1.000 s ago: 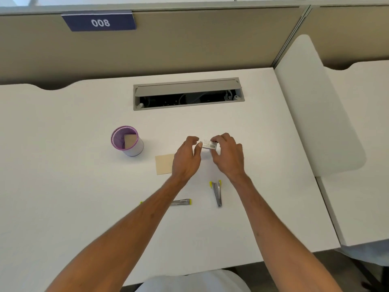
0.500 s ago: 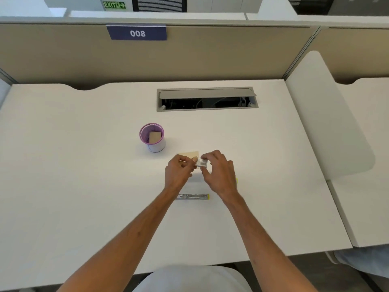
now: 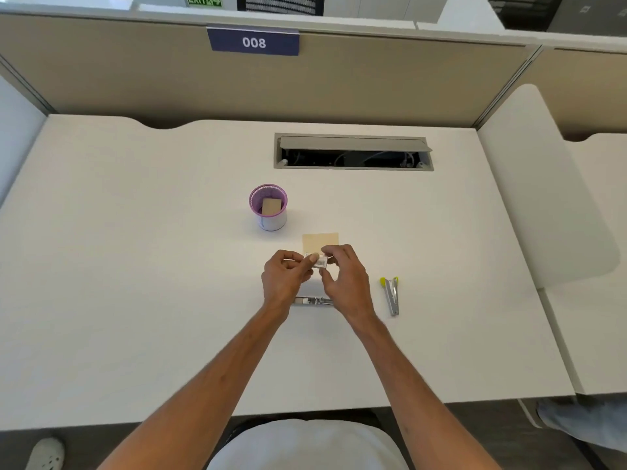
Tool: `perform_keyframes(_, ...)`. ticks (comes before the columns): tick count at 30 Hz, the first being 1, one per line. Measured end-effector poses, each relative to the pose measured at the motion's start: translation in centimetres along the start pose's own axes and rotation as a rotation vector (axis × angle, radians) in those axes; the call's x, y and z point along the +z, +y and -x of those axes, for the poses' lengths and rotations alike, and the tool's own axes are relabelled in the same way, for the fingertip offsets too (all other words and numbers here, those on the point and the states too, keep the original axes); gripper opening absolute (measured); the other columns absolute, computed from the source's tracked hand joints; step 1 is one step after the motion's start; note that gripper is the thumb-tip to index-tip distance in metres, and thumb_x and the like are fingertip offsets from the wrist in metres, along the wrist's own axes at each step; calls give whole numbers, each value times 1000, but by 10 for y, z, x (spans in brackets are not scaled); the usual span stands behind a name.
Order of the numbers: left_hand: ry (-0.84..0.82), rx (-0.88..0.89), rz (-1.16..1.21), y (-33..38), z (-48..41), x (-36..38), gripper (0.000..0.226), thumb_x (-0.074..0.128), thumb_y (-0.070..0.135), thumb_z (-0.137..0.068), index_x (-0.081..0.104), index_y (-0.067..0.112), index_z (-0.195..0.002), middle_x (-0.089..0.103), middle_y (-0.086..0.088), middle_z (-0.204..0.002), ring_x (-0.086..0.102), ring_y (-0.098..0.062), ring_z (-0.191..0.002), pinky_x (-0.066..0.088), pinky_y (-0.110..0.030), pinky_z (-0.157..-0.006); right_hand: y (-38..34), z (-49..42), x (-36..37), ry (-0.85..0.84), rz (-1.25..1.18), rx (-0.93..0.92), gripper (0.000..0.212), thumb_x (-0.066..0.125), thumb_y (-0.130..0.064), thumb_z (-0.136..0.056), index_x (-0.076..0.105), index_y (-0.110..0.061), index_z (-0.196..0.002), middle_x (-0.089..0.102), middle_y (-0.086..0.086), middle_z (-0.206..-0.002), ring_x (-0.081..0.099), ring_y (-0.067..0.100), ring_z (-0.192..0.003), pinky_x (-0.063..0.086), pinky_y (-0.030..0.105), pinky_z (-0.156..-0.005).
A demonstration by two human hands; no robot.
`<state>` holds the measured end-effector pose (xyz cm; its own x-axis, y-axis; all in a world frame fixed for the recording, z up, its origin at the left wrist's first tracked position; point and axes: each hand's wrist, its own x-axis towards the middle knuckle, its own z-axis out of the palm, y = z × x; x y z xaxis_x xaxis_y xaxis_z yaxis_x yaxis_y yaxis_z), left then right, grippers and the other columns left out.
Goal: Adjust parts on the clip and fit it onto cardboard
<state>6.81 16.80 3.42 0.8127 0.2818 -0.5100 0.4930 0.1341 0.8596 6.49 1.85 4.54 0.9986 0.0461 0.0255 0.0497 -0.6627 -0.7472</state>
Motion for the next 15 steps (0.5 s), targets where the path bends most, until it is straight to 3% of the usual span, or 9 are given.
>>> perform_keyframes(6, 70, 13, 39, -2, 3, -3, 46, 98, 36, -83, 71, 5, -105, 83, -13, -89, 85, -24, -81, 68, -36, -87, -1, 4, 2, 34, -173, 169, 38, 75, 0, -93, 70, -14, -128, 70, -2, -124, 76, 13, -102, 60, 28, -91)
perform_keyframes(10, 117, 28, 60, -6, 6, -5, 45, 98, 36, -82, 73, 5, -104, 83, -14, -90, 84, -26, -83, 68, -29, -82, 2, 3, 2, 18, -261, 265, 22, 79, -9, -94, 74, -16, -114, 78, -7, -107, 75, 2, -86, 56, 14, -76)
perform_keyframes(15, 155, 31, 32, -11, 7, -9, 36, 96, 38, -84, 77, 12, -101, 84, -4, -90, 84, -20, -81, 67, -41, -93, -3, -1, 4, -6, -307, 302, 15, 79, -11, -93, 77, -18, -106, 79, -13, -98, 72, -1, -85, 51, 7, -67)
